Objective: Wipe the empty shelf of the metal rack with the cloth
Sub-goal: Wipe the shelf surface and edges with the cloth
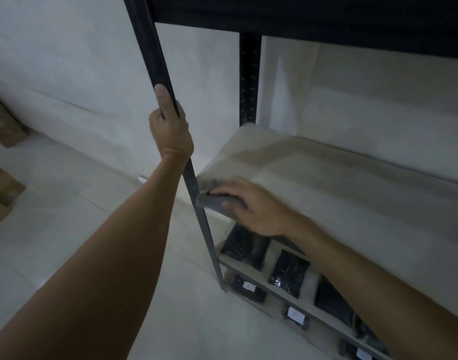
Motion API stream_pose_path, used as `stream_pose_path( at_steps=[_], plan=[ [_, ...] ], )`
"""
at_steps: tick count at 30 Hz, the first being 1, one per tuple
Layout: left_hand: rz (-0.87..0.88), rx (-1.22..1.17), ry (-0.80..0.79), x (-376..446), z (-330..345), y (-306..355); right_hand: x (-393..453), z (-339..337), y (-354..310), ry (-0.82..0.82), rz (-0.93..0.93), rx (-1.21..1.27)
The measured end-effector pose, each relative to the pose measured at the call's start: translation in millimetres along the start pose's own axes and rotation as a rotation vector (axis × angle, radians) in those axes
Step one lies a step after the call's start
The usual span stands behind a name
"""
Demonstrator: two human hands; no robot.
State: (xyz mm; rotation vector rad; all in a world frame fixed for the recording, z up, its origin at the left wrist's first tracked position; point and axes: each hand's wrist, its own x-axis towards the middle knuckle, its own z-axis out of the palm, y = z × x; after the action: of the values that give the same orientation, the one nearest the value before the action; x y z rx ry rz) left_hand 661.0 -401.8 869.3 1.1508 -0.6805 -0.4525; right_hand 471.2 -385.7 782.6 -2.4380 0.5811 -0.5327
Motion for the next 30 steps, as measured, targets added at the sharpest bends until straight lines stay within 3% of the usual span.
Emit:
stream_pose_path(
  at_steps=[3,6,15,18,22,27,28,30],
  plan=[
    [-0.007,0.030,0.017,-0.1,-1.9,-1.3,5.0,-48.9,39.9,0.192,0.210,-0.109],
    [-0.001,0.072,0.030,-0.6,-0.4,-0.3,-6.5,-66.5,73.6,0.198,0.386,-0.334],
    [-0.018,0.006,-0.023,1.3,-1.7,5.8,-30.2,12.9,0.4,0.229,0.209,-0.349],
    [-0.033,0.026,-0.078,-0.3,-5.6,11.6,-31.2,19.0,-27.3,0.215,0.249,-0.165],
    [-0.008,0.117,-0.120,-12.1,-18.8,14.9,-37.8,5.6,-44.9,0.468,0.401,0.210],
    [0.101,0.262,0.098,-49.8,-41.5,18.0,-39.4,-16.0,-59.3,0.764,0.696,0.749],
    [0.127,0.234,0.089,-67.0,-47.0,17.0,-37.7,-19.9,-62.0,0.807,0.738,0.862],
    [0.089,0.161,-0.089,-102.3,-53.5,2.6,-34.2,-25.7,-66.4,0.866,0.754,1.095]
  ],
)
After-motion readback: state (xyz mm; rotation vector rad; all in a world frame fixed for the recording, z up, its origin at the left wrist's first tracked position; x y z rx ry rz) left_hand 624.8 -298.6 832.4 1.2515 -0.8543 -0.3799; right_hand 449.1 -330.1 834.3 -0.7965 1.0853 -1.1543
